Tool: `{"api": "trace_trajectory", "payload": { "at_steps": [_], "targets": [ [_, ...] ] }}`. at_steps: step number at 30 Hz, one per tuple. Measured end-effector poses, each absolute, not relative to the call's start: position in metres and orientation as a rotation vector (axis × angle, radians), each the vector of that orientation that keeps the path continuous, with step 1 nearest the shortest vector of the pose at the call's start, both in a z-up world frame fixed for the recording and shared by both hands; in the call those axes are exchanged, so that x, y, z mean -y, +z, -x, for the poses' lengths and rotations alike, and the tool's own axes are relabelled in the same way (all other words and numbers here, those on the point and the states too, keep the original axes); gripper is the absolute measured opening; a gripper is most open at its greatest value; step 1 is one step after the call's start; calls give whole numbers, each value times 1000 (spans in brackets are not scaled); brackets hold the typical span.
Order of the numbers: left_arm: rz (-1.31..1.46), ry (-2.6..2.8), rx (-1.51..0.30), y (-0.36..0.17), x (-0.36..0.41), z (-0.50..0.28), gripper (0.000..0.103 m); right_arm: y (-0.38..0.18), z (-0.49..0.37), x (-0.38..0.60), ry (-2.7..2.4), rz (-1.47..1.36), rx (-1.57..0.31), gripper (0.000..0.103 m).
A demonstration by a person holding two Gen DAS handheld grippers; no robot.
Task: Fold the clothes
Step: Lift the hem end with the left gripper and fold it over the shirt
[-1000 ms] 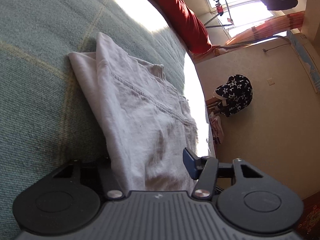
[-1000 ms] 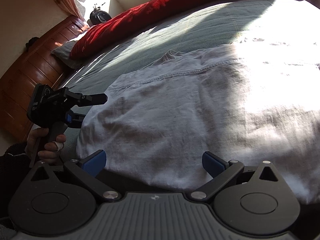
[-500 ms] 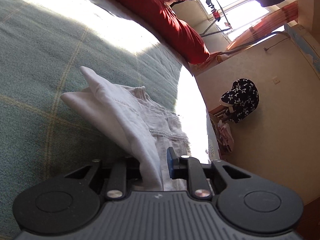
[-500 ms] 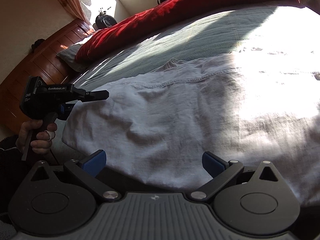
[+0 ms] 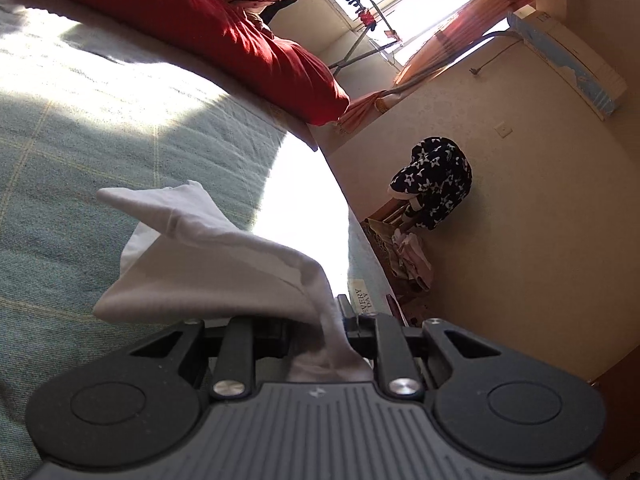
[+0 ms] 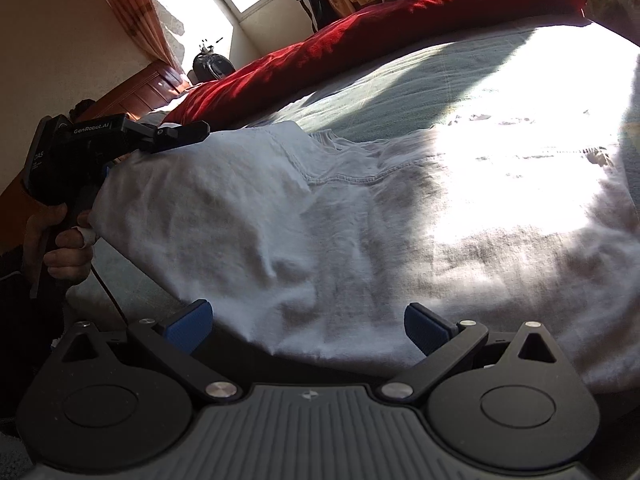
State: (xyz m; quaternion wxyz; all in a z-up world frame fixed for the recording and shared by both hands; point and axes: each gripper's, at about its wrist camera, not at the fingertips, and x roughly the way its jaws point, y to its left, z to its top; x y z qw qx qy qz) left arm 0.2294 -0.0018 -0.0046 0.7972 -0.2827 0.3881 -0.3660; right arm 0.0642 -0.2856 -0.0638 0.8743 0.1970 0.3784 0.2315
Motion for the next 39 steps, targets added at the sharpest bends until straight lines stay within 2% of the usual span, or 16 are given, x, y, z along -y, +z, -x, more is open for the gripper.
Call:
{"api": "trace_trajectory", "payload": {
  "at_steps": [10, 29, 39],
  "targets": [
    [557, -915, -822, 18, 80, -240, 18, -60, -43, 324, 417, -453, -743, 103],
    [395, -956, -969, -15, 191, -253, 18, -66, -8, 400, 256, -540, -693, 103],
    [189, -913, -1010, -28, 236, -250, 18, -71, -4, 410, 234, -559, -694, 103]
  ]
}}
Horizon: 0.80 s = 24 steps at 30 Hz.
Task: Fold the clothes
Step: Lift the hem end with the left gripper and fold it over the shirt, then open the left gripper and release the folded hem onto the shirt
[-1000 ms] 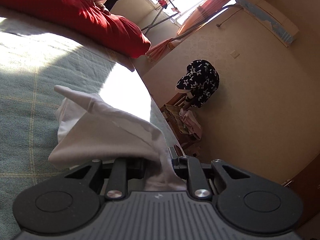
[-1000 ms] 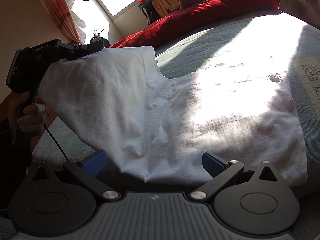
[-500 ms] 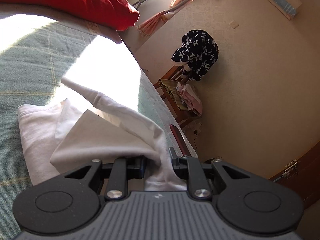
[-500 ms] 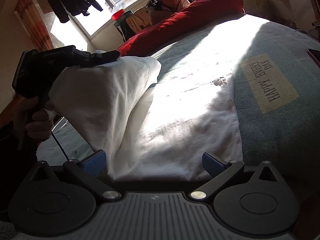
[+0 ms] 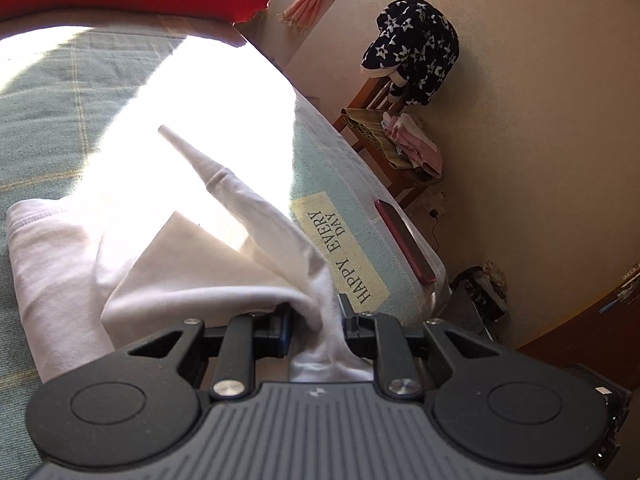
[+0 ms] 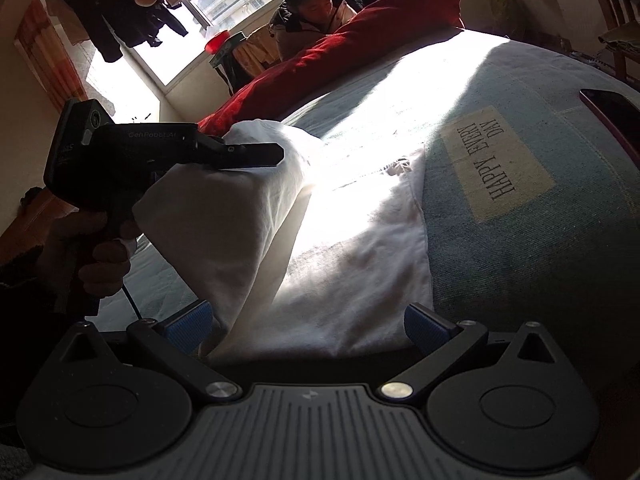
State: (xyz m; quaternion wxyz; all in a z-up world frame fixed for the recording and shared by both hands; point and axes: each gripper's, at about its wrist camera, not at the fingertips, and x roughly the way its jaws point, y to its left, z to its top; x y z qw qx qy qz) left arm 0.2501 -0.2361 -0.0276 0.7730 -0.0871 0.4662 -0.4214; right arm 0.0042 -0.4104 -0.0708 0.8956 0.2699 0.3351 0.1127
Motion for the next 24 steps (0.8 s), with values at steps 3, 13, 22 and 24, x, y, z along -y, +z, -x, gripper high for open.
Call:
{"api": "trace_trajectory", "payload": {
  "at_steps": [3, 13, 22, 24],
  "targets": [
    [112, -899, -1030, -38, 252, -248, 18, -72, -2, 413, 222, -562, -699, 103],
    [-24, -885, -1066, -52, 285, -242, 41, -73, 6, 422, 186, -562, -701, 103],
    [-217, -896, -1035, -40, 315, -227, 66, -76, 9, 425, 181, -566, -701, 103],
    [-254, -908, -1019, -38, 322, -222, 71, -76, 9, 426, 177, -568, -699, 103]
  ]
}}
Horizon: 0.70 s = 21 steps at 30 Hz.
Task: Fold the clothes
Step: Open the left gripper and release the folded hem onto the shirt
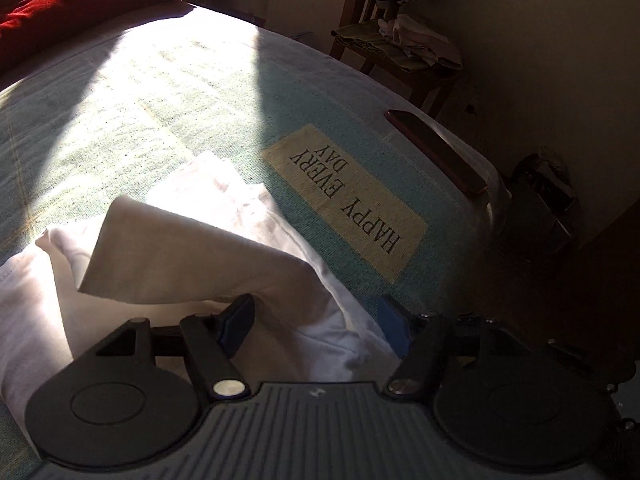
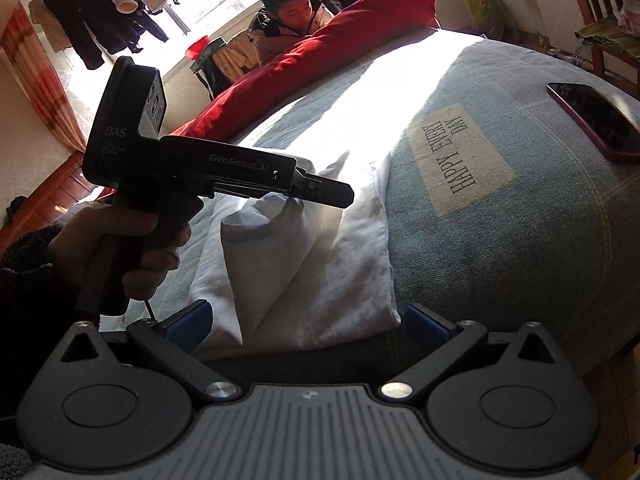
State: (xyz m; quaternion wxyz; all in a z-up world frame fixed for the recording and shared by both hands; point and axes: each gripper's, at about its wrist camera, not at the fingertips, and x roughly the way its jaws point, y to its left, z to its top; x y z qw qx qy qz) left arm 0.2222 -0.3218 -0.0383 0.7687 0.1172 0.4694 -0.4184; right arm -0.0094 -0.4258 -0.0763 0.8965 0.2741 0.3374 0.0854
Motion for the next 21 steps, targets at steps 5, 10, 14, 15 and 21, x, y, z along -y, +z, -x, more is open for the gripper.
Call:
{"api": "trace_trajectory", "payload": {
  "at_steps": [5, 10, 14, 15, 21],
  "targets": [
    [-248, -924, -987, -29, 323, -218, 71, -76, 13, 428, 166, -569, -697, 103],
    [-158, -913, -965, -22, 304, -227, 71, -78, 15, 430, 160, -577, -696, 103],
    [-82, -863, -969, -22, 280, -237, 72, -78, 14, 430, 164, -581, -690, 103],
    [-68, -854, -972, -22, 273, -238, 72, -77, 14, 430, 168, -581, -688, 103],
    [-33, -788, -964, -34, 234, -222, 74, -74, 9, 426, 214, -587, -668, 103]
  ]
}}
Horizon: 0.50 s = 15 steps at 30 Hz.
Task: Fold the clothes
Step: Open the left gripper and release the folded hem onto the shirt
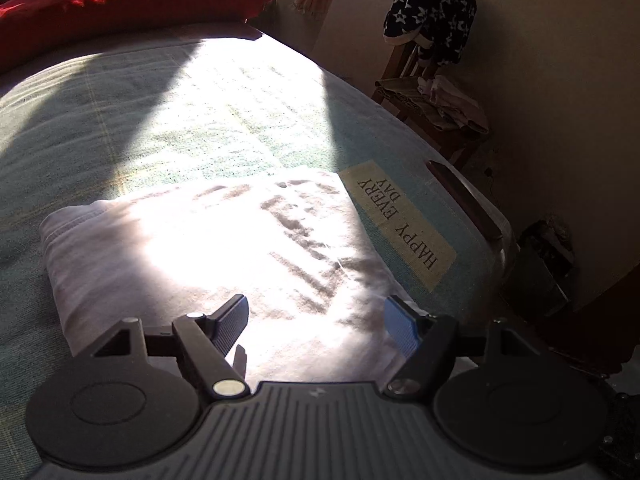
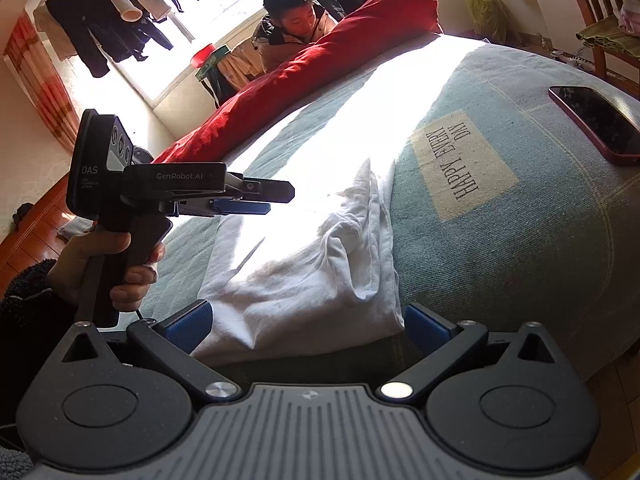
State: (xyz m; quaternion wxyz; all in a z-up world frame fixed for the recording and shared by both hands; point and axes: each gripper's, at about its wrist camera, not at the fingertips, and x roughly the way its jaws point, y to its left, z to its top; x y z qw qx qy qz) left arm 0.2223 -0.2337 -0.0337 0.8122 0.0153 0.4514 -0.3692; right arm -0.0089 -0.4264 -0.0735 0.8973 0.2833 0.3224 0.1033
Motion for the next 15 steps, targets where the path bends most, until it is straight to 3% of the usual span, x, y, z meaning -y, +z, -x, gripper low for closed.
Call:
{"api": "trace_trajectory", "payload": {
  "at_steps": [8, 15],
  "targets": [
    [92, -691, -904, -34, 181, -198, 79, -68, -33, 415, 295, -546, -649, 103],
    [152, -694, -914, -42, 162, -177, 83, -99, -55, 419, 343, -670, -738, 103]
  ]
}}
